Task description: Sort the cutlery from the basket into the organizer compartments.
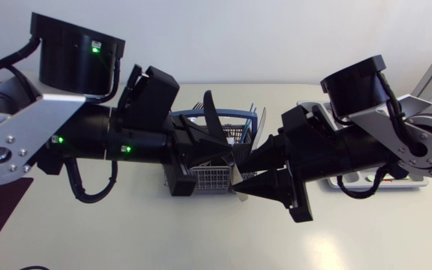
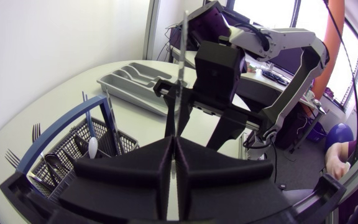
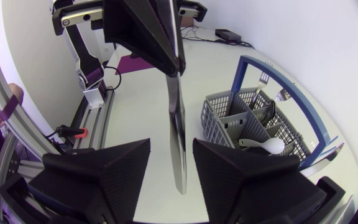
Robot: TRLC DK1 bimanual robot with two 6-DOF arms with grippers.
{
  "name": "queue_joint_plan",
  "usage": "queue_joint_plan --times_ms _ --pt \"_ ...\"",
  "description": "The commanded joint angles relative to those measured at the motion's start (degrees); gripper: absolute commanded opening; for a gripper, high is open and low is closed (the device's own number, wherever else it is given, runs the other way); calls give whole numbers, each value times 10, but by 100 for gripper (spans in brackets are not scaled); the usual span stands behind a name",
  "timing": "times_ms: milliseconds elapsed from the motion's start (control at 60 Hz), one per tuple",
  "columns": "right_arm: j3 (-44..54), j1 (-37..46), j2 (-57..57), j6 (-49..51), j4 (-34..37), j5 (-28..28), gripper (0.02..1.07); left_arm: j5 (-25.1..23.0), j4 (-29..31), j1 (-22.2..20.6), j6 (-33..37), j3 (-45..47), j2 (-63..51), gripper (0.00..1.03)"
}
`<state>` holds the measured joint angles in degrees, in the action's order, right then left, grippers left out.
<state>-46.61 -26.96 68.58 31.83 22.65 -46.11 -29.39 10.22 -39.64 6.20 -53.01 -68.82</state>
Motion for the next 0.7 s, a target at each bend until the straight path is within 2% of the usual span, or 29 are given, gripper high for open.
queue_joint_plan --times_ms 0,67,117,183,250,417,433,517,567,600,683 --pt "-3 -7 -5 11 9 -7 38 -13 -3 4 -7 -28 20 3" --pt "-2 -11 -4 12 9 -7 26 -13 2 3 -7 -31 24 3" --pt "-2 -13 -4 12 11 -7 24 -12 2 3 -7 -31 26 3" --pt "-2 -19 -4 13 18 -13 14 -12 5 4 -7 -31 27 3" --pt "-3 -21 1 16 26 -15 7 -12 7 3 -7 -31 27 3" --pt "4 -20 -2 16 25 -15 7 -12 2 3 -7 -31 27 4" --pt "4 -20 -3 15 26 -15 7 -12 2 4 -7 -31 27 10" --pt "6 -20 -8 13 27 -15 7 -12 1 8 -9 -31 25 21" --pt "8 -20 -12 9 27 -12 7 -12 0 7 -10 -31 24 38" --pt "9 -20 -12 9 27 -10 7 -12 0 8 -10 -31 24 42" --pt "13 -18 -12 2 27 -2 7 -7 0 9 -10 -33 26 74"
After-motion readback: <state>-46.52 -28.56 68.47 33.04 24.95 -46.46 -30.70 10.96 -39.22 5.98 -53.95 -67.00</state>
